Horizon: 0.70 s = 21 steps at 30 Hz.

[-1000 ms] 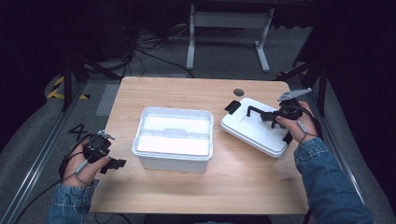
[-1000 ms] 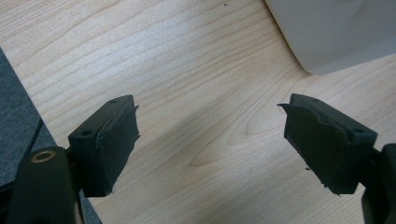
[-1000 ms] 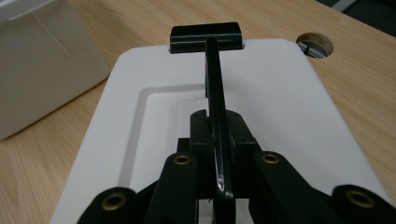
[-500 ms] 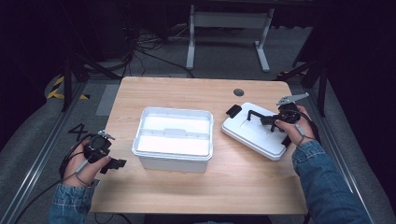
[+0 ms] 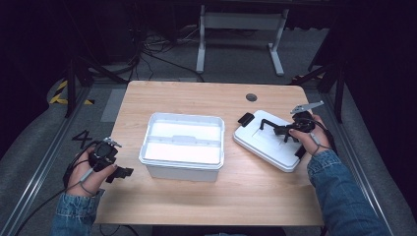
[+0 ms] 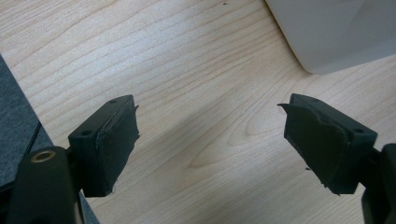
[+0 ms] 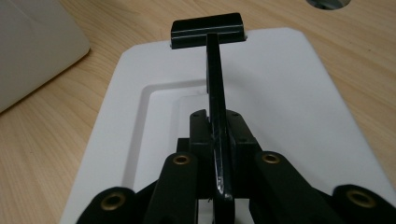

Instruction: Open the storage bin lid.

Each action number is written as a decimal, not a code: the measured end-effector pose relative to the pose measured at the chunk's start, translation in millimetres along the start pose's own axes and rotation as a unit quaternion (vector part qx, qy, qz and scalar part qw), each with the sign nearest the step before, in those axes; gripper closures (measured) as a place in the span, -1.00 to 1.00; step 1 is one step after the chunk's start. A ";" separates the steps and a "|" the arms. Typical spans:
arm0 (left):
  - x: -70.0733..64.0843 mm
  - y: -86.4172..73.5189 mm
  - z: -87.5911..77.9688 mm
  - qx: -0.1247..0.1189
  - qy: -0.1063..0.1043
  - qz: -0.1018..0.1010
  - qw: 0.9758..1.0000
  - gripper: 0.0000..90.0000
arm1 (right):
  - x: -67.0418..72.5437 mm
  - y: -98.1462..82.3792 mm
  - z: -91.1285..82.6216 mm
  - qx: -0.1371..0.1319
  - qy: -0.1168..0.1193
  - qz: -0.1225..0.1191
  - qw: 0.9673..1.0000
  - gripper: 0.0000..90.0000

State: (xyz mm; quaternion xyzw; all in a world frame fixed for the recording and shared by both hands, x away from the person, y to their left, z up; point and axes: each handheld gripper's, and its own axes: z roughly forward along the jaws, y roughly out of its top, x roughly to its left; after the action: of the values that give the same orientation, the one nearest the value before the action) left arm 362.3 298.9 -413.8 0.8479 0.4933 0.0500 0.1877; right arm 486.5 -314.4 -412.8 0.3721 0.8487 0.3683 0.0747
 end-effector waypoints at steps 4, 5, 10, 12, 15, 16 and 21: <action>-0.4 0.1 0.5 -0.001 0.000 -0.001 1.000 -0.59 | -2.0 -3.2 2.3 0.011 0.004 0.010 1.000 0.86; -0.3 0.3 0.3 0.000 -0.001 0.000 1.000 -0.59 | -2.5 -3.8 2.7 0.011 0.003 0.010 1.000 0.86; 0.2 0.8 0.7 -0.001 0.000 0.004 1.000 -0.59 | -3.2 -6.0 4.2 0.018 0.001 0.017 1.000 0.85; 0.0 1.0 0.7 0.000 0.000 0.004 1.000 -0.59 | -4.0 -7.0 5.1 0.020 0.001 0.020 1.000 0.84; -0.2 1.4 0.8 0.000 -0.001 0.002 1.000 -0.59 | -5.7 -8.8 5.9 0.024 0.001 0.029 0.999 0.82; -0.2 1.4 0.8 0.000 -0.001 0.002 1.000 -0.59 | -6.3 -9.5 6.2 0.024 0.002 0.031 0.999 0.81; -0.2 2.2 1.5 0.000 -0.001 0.003 1.000 -0.59 | -9.6 -13.4 8.4 0.030 0.000 0.041 0.999 0.79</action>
State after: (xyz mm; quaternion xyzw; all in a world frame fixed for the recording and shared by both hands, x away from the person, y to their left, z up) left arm 364.3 297.4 -414.4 0.8496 0.4904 0.0495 0.1878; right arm 489.0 -322.2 -429.3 0.4083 0.8435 0.3455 0.0483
